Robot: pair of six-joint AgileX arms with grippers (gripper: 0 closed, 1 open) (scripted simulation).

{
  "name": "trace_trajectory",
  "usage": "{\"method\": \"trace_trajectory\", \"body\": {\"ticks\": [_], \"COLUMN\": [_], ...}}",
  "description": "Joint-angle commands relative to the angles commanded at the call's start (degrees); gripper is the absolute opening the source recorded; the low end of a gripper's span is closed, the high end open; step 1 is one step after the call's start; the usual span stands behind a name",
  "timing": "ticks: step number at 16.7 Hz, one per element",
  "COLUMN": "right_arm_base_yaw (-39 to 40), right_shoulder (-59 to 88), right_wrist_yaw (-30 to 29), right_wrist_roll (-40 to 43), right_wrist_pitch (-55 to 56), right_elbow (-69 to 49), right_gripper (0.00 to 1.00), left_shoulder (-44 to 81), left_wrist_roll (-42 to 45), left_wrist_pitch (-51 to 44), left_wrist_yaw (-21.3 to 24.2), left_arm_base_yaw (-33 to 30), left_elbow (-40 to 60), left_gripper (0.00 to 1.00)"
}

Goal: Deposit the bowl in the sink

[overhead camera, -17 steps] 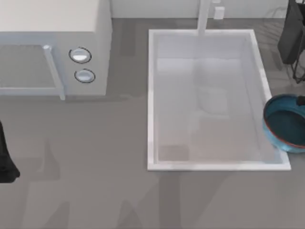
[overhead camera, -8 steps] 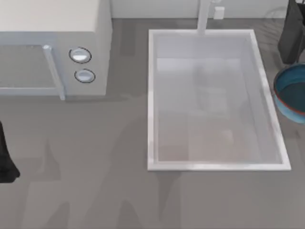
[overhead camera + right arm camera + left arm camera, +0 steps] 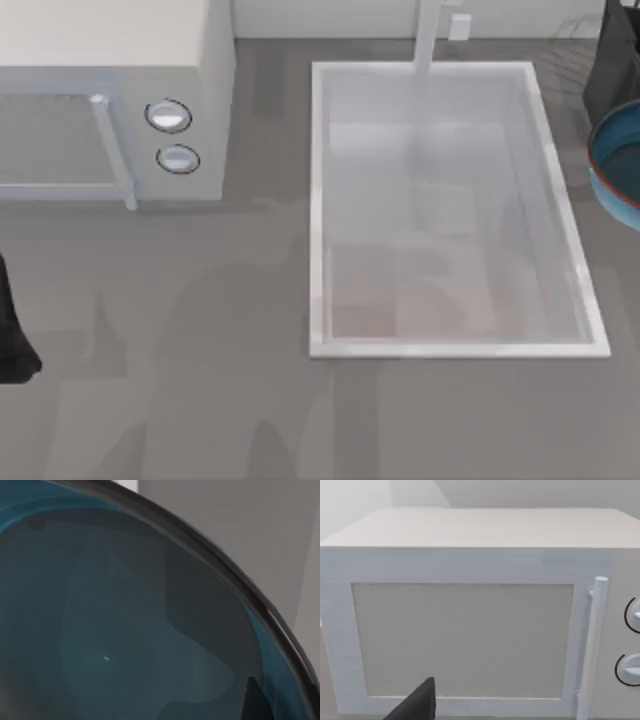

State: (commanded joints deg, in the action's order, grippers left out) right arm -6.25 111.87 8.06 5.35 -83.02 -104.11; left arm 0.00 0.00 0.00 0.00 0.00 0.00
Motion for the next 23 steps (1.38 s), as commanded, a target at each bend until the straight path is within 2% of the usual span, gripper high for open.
{"method": "trace_trajectory", "body": {"ticks": [4, 8, 13, 23], "right_arm_base_yaw": [1.0, 4.9, 13.1, 32.8], "right_shoulder": [-0.7, -2.4, -3.2, -7.6], "right_wrist_yaw": [-1.7, -7.3, -17.0, -36.2], "right_wrist_roll": [-0.2, -0.5, -1.0, -4.1], "right_wrist_pitch": [3.4, 16.1, 42.3, 104.1], "right_elbow": [1.2, 6.4, 19.1, 53.1], "right_gripper": [0.00, 0.00, 0.00, 0.00], "left_shoulder": [0.0, 0.0, 0.0, 0.0], "left_wrist_roll": [0.0, 0.0, 0.0, 0.0], "left_wrist_pitch": [0.0, 0.0, 0.0, 0.0], "left_wrist_yaw": [0.0, 0.0, 0.0, 0.0], "left_arm_base_yaw": [0.0, 0.0, 0.0, 0.0], "left_elbow": [0.0, 0.0, 0.0, 0.0], "left_gripper": [1.00, 1.00, 1.00, 1.00]}}
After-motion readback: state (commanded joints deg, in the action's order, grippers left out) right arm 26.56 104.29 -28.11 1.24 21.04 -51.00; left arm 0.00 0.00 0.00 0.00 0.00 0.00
